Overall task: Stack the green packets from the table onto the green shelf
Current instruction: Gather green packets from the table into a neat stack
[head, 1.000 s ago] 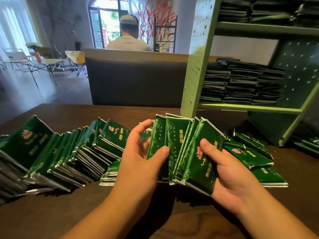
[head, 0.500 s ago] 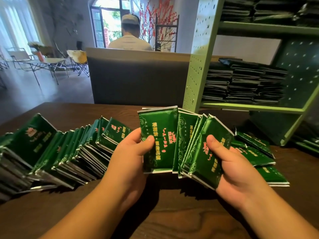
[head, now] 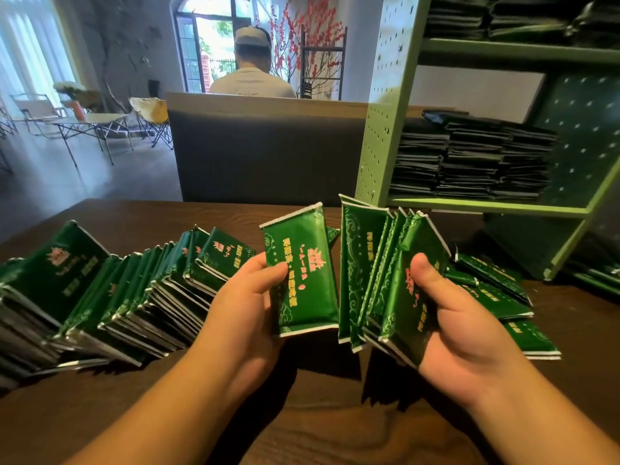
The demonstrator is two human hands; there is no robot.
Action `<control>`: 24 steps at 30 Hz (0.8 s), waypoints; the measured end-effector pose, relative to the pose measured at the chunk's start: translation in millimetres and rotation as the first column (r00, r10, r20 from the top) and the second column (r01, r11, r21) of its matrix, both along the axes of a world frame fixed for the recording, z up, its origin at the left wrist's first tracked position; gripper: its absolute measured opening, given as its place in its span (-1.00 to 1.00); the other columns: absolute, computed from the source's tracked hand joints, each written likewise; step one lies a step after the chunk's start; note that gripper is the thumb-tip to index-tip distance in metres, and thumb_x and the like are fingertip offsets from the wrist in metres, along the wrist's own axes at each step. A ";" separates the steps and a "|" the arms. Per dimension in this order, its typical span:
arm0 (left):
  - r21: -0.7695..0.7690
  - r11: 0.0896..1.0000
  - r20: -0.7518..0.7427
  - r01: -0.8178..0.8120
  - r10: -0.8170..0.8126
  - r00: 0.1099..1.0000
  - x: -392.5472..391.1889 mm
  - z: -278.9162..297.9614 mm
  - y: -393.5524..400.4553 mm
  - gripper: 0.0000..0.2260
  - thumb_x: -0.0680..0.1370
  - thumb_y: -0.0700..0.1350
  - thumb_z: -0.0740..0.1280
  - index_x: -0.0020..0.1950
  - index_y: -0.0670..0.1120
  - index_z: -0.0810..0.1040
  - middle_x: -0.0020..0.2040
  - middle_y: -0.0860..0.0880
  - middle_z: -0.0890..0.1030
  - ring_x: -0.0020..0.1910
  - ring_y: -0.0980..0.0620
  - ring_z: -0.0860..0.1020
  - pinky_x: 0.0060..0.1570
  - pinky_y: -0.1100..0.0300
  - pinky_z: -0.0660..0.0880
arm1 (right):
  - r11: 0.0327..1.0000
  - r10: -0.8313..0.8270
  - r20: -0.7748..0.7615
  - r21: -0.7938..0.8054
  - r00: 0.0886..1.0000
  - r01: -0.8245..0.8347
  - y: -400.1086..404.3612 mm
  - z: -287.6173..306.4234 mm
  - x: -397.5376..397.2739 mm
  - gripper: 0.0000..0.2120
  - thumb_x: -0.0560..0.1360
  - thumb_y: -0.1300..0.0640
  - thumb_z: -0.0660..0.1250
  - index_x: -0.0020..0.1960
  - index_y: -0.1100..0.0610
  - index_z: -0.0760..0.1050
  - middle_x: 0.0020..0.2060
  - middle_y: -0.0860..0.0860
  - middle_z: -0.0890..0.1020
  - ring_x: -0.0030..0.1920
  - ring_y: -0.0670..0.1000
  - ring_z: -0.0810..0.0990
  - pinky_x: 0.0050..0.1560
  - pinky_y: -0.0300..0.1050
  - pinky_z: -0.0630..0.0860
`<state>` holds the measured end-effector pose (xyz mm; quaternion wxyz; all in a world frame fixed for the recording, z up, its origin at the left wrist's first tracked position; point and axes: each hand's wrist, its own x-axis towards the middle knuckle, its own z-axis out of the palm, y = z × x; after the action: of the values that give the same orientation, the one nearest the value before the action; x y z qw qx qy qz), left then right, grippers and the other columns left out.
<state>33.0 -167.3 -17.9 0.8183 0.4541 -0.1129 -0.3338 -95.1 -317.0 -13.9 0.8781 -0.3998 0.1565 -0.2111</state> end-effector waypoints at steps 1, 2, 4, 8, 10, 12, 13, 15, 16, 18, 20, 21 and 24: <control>0.017 0.999 0.068 -0.029 0.028 0.997 -0.4 -0.5 -1.9 -0.83 0.62 -0.28 0.22 0.10 -0.17 0.59 -0.12 -0.16 0.72 -0.27 -0.01 0.69 -0.34 0.14 0.60 | 0.999 -0.045 -0.030 -0.008 0.999 0.045 0.5 1.3 0.9 -0.48 0.17 0.03 0.60 0.07 0.25 0.68 -0.09 0.20 0.72 -0.09 0.18 0.74 -0.16 0.16 0.68; 0.017 0.997 0.112 -0.072 0.069 0.991 -3.8 0.1 -1.8 -0.84 0.60 -0.31 0.24 0.11 -0.18 0.58 -0.15 -0.13 0.71 -0.28 0.01 0.68 -0.37 0.16 0.59 | 0.996 -0.085 -0.060 -0.026 0.995 0.084 1.7 2.5 1.2 -0.37 0.23 0.05 0.55 0.25 0.25 0.58 -0.03 0.20 0.73 -0.02 0.18 0.74 -0.05 0.22 0.67; 0.009 0.992 0.145 -0.125 0.122 0.982 -6.9 2.0 -1.8 -0.84 0.57 -0.34 0.24 0.08 -0.20 0.56 -0.15 -0.16 0.66 -0.29 -0.04 0.65 -0.38 0.14 0.58 | 0.988 -0.148 -0.085 -0.060 0.985 0.143 2.0 1.3 1.9 -0.17 0.27 0.07 0.53 0.48 0.22 0.35 0.09 0.20 0.71 0.12 0.21 0.70 0.18 0.34 0.57; 0.047 0.999 0.065 0.020 -0.023 0.998 -9.4 6.0 4.5 -0.75 0.39 -0.20 0.29 0.05 -0.20 0.53 -0.12 -0.25 0.59 -0.21 -0.21 0.62 -0.22 -0.07 0.59 | 0.937 -0.291 -0.072 -0.224 0.954 0.269 6.0 2.6 1.8 -0.23 0.17 0.02 0.61 0.32 0.23 0.49 0.05 0.18 0.73 0.12 0.19 0.71 0.23 0.33 0.55; 0.132 0.990 0.176 -0.050 0.026 0.984 -10.7 6.4 5.1 -0.80 0.47 -0.23 0.28 0.08 -0.24 0.48 0.00 -0.31 0.63 -0.08 -0.30 0.66 -0.13 -0.17 0.61 | 0.842 -0.417 -0.072 -0.405 0.906 0.356 8.4 3.3 0.9 -0.40 0.16 -0.02 0.56 0.15 0.18 0.58 -0.06 0.13 0.75 -0.01 0.15 0.75 0.14 0.29 0.61; 0.181 0.972 0.325 -0.149 0.084 0.942 -15.4 3.0 3.1 -0.94 0.60 -0.25 0.26 0.04 -0.15 0.49 -0.02 -0.21 0.66 -0.12 -0.14 0.70 -0.22 -0.08 0.66 | 0.703 -0.505 -0.081 -0.616 0.860 0.354 12.5 3.1 0.2 -0.45 0.13 -0.13 0.57 0.04 0.10 0.63 -0.14 0.03 0.76 -0.11 0.08 0.75 0.03 0.25 0.65; 0.188 0.966 0.376 -0.177 0.096 0.922 -17.9 2.0 1.2 -0.92 0.61 -0.24 0.27 0.03 -0.08 0.51 -0.06 -0.13 0.68 -0.17 -0.04 0.70 -0.28 0.05 0.65 | 0.652 -0.514 -0.082 -0.684 0.854 0.327 14.7 3.0 -0.1 -0.47 0.13 -0.16 0.57 0.00 0.08 0.63 -0.17 0.00 0.76 -0.14 0.05 0.75 0.00 0.21 0.66; 0.145 0.978 0.410 -0.152 0.080 0.908 -21.0 -2.2 -1.8 -0.83 0.63 -0.22 0.28 0.11 0.04 0.53 -0.05 -0.02 0.71 -0.15 0.06 0.71 -0.31 0.23 0.60 | 0.645 -0.458 -0.061 -0.709 0.887 0.284 19.5 2.1 -1.9 -0.49 0.11 -0.17 0.55 -0.03 0.07 0.63 -0.20 -0.02 0.76 -0.16 0.04 0.75 -0.08 0.13 0.67; 0.119 0.983 0.412 -0.143 0.082 0.908 -21.6 -5.2 -2.6 -0.79 0.63 -0.20 0.28 0.18 0.08 0.51 -0.02 0.02 0.71 -0.11 0.08 0.72 -0.28 0.27 0.60 | 0.669 -0.405 -0.057 -0.699 0.913 0.253 21.2 2.2 -2.4 -0.51 0.10 -0.14 0.53 -0.04 0.07 0.63 -0.20 -0.01 0.76 -0.16 0.04 0.75 -0.13 0.08 0.68; 0.105 0.983 0.440 -0.151 0.090 0.894 -25.0 -8.5 -1.5 -0.70 0.63 -0.14 0.30 0.31 0.17 0.44 0.06 0.08 0.70 -0.03 0.10 0.71 -0.21 0.24 0.62 | 0.721 -0.266 -0.074 -0.677 0.961 0.147 23.2 1.8 -1.9 -0.58 0.12 -0.06 0.57 -0.07 0.06 0.66 -0.16 0.01 0.76 -0.13 0.06 0.76 -0.14 0.04 0.69; 0.087 0.990 0.438 -0.107 0.058 0.897 -22.0 -7.1 -3.8 -0.62 0.58 -0.06 0.33 0.37 0.19 0.41 0.08 0.12 0.70 -0.01 0.13 0.71 -0.16 0.23 0.62 | 0.808 -0.050 -0.068 -0.589 0.996 0.000 24.2 -1.4 -1.1 -0.55 0.12 -0.08 0.68 -0.03 -0.01 0.70 -0.06 0.10 0.76 -0.04 0.13 0.75 -0.06 0.13 0.68; 0.107 0.990 0.446 -0.095 0.038 0.894 -19.3 -4.7 -7.2 -0.60 0.55 -0.05 0.33 0.39 0.14 0.41 0.00 0.17 0.72 -0.06 0.20 0.70 -0.18 0.30 0.60 | 0.853 0.060 -0.053 -0.516 0.997 -0.079 24.1 -4.1 -0.6 -0.51 0.11 -0.08 0.71 -0.01 -0.01 0.71 -0.01 0.15 0.75 0.01 0.17 0.74 -0.05 0.13 0.67; -0.027 1.000 0.347 0.002 0.007 0.938 -8.0 -10.4 3.0 -0.79 0.68 -0.19 0.19 0.28 -0.10 0.52 -0.27 0.17 0.71 -0.24 0.27 0.67 -0.28 0.34 0.57 | 0.921 0.244 -0.002 -0.313 0.970 -0.232 21.6 -7.7 0.1 -0.49 0.15 0.04 0.69 0.08 0.09 0.70 0.09 0.25 0.70 0.06 0.23 0.72 -0.07 0.11 0.68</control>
<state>25.1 -164.2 -28.4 0.7920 0.4949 -0.2595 -0.2459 -95.1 -295.4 -21.6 0.8260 -0.5451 0.0554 -0.1321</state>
